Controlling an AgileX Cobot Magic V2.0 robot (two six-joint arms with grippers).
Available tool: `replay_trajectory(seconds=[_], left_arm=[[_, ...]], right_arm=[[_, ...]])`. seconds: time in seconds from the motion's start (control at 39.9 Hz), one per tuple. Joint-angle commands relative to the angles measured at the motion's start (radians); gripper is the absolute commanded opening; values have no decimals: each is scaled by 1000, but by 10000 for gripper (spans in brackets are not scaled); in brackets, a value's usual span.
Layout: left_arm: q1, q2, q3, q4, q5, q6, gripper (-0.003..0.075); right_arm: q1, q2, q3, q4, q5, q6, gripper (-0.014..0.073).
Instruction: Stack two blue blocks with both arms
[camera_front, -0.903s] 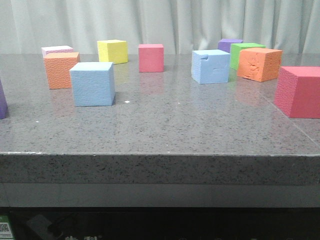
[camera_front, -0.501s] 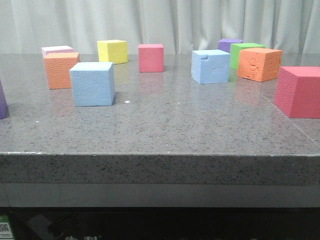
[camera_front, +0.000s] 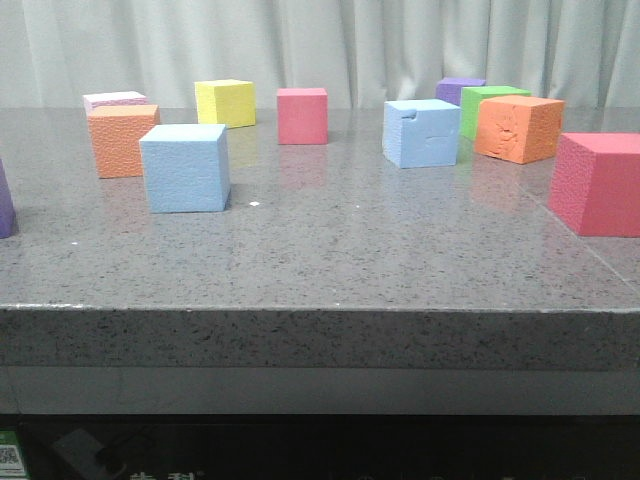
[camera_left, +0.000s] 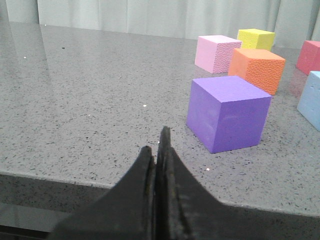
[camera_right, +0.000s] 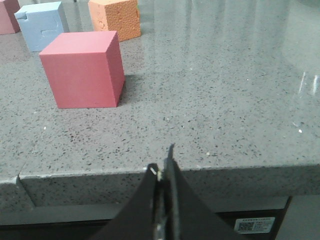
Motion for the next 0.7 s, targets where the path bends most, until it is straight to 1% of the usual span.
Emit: replay_trajectory(seconds=[0.0, 0.33, 0.5, 0.68], left_arm=[[-8, -23, 37, -8, -83, 0, -18], [-8, -23, 37, 6, -91, 0, -18], [-8, -23, 37, -11, -217, 0, -18], [-8, -23, 37, -11, -309, 0, -18]], right_arm=[[-6, -19, -6, -8, -85, -6, -69], [-6, -19, -6, -8, -101, -6, -69], [-6, -19, -6, -8, -117, -6, -69], [-6, -19, -6, -7, -200, -6, -69]])
